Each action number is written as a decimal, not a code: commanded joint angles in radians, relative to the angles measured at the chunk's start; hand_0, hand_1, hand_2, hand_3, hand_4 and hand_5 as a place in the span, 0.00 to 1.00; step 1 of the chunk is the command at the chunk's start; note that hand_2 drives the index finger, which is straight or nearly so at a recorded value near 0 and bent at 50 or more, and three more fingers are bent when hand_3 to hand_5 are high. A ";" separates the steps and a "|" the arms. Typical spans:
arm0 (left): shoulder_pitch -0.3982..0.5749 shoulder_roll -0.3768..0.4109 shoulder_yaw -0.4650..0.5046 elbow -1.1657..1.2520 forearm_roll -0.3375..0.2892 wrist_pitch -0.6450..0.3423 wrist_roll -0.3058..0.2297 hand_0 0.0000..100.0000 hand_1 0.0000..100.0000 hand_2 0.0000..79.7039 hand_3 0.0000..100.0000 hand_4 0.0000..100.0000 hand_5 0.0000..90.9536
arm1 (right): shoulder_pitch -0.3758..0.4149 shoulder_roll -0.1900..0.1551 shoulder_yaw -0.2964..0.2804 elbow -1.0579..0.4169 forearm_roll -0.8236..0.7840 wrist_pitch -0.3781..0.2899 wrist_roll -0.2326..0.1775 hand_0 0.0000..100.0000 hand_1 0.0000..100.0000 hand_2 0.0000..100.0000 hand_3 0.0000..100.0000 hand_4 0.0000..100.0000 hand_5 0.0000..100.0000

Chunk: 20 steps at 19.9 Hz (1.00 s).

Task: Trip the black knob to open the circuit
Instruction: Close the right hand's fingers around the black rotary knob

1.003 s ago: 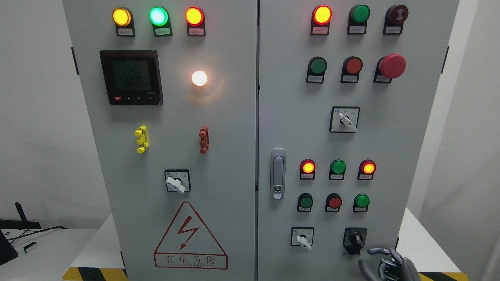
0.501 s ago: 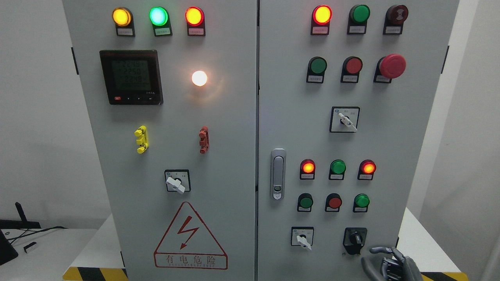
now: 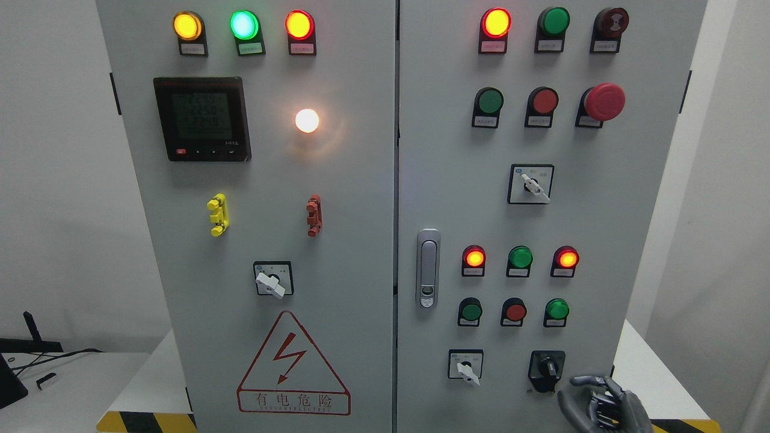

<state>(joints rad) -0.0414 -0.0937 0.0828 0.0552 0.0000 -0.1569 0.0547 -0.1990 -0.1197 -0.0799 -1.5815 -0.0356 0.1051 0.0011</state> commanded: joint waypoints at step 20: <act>0.000 0.000 0.000 0.000 -0.031 0.000 0.000 0.12 0.39 0.00 0.00 0.00 0.00 | 0.027 0.009 0.057 -0.091 0.016 0.005 -0.003 0.25 0.74 0.44 1.00 1.00 0.96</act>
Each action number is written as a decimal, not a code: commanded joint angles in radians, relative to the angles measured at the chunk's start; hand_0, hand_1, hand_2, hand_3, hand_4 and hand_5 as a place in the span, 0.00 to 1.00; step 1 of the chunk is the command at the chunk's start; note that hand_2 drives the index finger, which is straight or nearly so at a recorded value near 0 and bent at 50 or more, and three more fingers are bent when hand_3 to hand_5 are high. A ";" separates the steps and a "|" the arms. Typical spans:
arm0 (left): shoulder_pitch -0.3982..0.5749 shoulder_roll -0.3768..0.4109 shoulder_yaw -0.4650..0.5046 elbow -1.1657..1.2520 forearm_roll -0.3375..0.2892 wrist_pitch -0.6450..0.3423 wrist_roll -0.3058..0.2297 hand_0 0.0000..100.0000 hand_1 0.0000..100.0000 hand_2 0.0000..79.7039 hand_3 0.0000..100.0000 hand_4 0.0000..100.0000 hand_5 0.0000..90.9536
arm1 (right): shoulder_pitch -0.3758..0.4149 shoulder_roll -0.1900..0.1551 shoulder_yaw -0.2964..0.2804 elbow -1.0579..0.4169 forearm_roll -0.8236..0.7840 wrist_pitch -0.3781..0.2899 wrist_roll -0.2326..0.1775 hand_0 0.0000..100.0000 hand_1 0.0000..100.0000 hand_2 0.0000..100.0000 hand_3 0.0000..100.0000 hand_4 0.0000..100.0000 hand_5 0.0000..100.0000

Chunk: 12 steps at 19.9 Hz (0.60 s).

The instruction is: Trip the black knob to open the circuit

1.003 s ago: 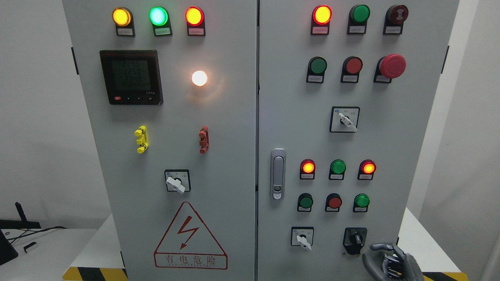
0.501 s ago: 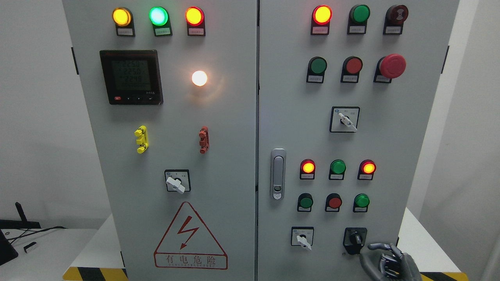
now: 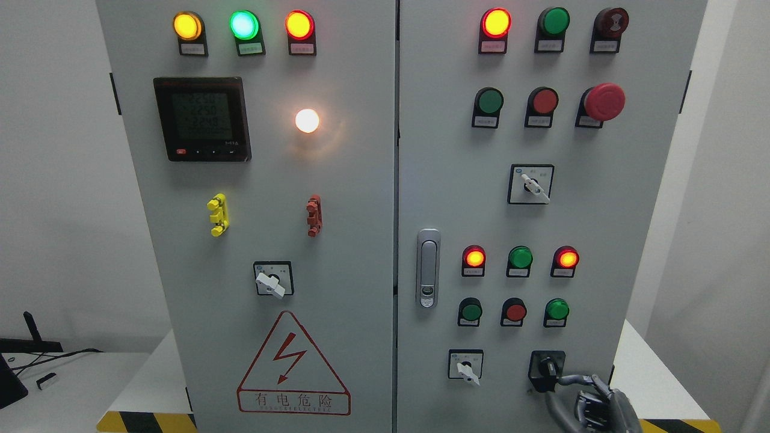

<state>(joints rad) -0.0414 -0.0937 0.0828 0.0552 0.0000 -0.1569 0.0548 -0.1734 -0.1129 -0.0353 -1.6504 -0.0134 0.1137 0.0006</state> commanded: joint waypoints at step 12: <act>0.000 0.000 0.000 0.000 -0.031 0.000 0.000 0.12 0.39 0.00 0.00 0.00 0.00 | 0.018 0.009 0.017 -0.040 -0.003 -0.003 -0.002 0.25 0.73 0.44 1.00 1.00 0.96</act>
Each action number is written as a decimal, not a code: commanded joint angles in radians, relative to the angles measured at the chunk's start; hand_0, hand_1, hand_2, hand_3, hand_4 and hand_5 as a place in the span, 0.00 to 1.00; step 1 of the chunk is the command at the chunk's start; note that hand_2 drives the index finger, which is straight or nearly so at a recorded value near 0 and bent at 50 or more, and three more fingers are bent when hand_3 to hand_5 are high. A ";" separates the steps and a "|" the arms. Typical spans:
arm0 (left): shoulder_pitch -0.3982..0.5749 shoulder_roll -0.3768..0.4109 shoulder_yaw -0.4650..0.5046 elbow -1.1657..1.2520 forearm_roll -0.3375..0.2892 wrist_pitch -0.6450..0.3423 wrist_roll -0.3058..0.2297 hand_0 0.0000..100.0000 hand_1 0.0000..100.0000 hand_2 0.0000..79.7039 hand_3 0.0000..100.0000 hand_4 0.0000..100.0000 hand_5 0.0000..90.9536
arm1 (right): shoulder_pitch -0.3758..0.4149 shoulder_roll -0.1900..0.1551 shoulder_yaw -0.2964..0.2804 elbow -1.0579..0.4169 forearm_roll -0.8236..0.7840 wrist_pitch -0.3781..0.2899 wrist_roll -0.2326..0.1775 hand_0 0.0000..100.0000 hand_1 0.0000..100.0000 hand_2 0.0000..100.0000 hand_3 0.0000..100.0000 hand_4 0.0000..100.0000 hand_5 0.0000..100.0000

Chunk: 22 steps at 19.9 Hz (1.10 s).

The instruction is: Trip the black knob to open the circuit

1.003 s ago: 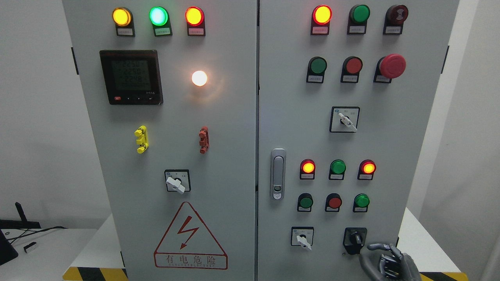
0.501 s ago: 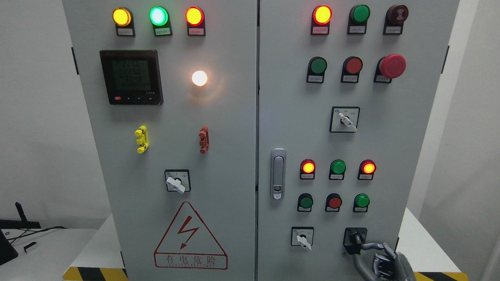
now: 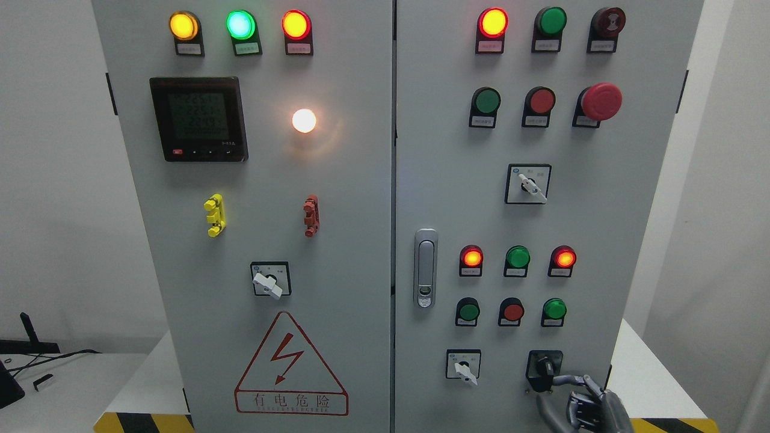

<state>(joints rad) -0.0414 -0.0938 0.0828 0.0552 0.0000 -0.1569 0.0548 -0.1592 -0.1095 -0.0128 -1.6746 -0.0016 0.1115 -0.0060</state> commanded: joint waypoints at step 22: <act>0.000 0.000 0.000 0.000 -0.031 0.000 0.000 0.12 0.39 0.00 0.00 0.00 0.00 | -0.016 0.060 0.047 -0.002 -0.018 0.033 0.004 0.25 0.72 0.43 1.00 1.00 0.96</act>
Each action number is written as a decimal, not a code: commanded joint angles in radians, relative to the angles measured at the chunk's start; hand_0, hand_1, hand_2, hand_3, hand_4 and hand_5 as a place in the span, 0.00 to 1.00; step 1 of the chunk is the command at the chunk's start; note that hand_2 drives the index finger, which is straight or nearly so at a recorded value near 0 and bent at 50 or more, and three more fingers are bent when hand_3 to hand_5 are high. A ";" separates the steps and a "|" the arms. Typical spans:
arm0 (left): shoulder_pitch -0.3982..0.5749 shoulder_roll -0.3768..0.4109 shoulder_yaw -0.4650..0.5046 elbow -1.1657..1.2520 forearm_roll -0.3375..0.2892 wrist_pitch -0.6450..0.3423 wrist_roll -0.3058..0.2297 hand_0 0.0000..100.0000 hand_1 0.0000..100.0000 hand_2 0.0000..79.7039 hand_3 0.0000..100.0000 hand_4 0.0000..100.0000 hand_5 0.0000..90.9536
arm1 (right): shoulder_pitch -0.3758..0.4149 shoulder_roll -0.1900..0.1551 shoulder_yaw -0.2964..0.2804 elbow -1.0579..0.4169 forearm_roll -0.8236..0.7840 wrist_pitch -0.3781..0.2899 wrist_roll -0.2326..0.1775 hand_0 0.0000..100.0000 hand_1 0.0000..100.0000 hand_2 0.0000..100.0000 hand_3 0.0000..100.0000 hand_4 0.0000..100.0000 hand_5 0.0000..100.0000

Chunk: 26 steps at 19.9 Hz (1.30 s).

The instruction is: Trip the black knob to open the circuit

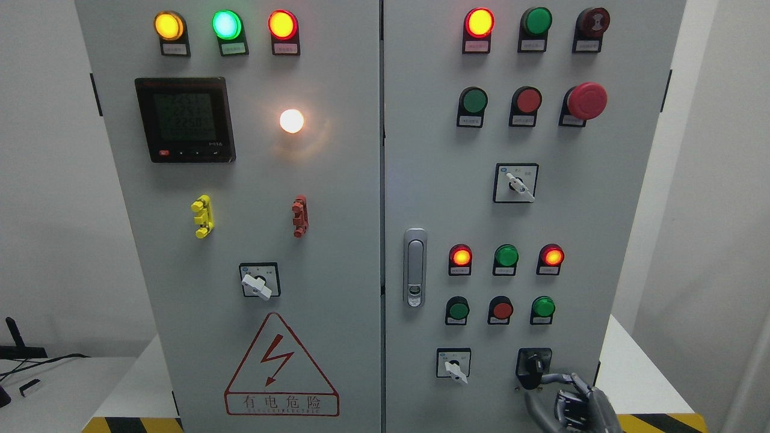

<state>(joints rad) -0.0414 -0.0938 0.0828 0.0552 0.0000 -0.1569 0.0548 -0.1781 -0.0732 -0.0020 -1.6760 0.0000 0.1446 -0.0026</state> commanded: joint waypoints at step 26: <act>0.000 0.000 0.000 0.000 -0.031 0.000 0.000 0.12 0.39 0.00 0.00 0.00 0.00 | 0.000 0.032 0.039 -0.005 -0.025 0.000 0.004 0.25 0.72 0.42 1.00 1.00 0.96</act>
<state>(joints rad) -0.0415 -0.0937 0.0828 0.0552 0.0000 -0.1569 0.0548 -0.1775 -0.0441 0.0391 -1.6803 0.0001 0.1486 0.0005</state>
